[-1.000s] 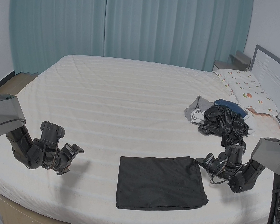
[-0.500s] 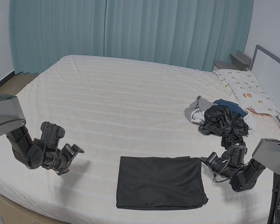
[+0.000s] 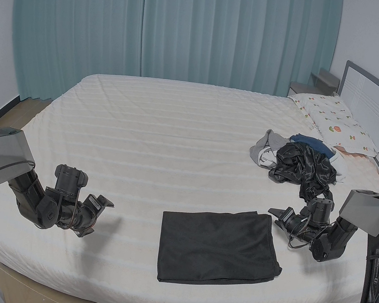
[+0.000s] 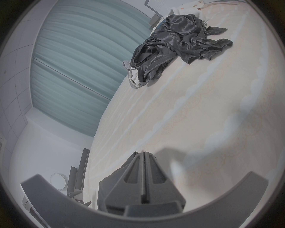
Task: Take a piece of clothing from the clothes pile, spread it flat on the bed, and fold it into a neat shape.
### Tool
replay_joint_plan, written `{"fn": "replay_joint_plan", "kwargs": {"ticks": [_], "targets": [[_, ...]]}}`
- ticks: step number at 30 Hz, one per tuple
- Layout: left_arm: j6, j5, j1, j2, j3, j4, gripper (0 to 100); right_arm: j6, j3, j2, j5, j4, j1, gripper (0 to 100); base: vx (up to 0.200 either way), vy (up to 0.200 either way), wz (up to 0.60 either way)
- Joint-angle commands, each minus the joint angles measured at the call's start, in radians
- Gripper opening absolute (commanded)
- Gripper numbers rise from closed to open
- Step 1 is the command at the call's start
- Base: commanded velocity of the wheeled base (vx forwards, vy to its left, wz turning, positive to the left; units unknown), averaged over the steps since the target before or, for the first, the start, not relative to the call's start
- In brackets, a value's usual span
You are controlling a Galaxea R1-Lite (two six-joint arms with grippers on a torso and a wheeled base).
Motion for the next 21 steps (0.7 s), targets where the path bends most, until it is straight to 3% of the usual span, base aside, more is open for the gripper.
{"fn": "replay_joint_plan", "kwargs": {"ticks": [1,7,13,21], "targets": [[0.000,0.010,-0.008,0.001,0.005,-0.001,100,0.032,0.041,-0.009,0.002,-0.036,-0.016,100,0.000,0.000,0.00],[-0.008,0.017,-0.019,-0.011,0.000,0.000,100,0.047,0.113,-0.011,0.011,-0.113,-0.027,100,0.000,0.000,0.00],[-0.011,0.010,-0.045,-0.013,0.002,-0.001,100,0.049,0.111,-0.004,0.011,-0.128,-0.027,100,-0.200,0.000,0.00],[-0.014,0.004,-0.053,-0.019,-0.003,-0.001,100,0.049,0.113,0.003,0.006,-0.154,-0.025,100,0.000,0.000,0.00]]}}
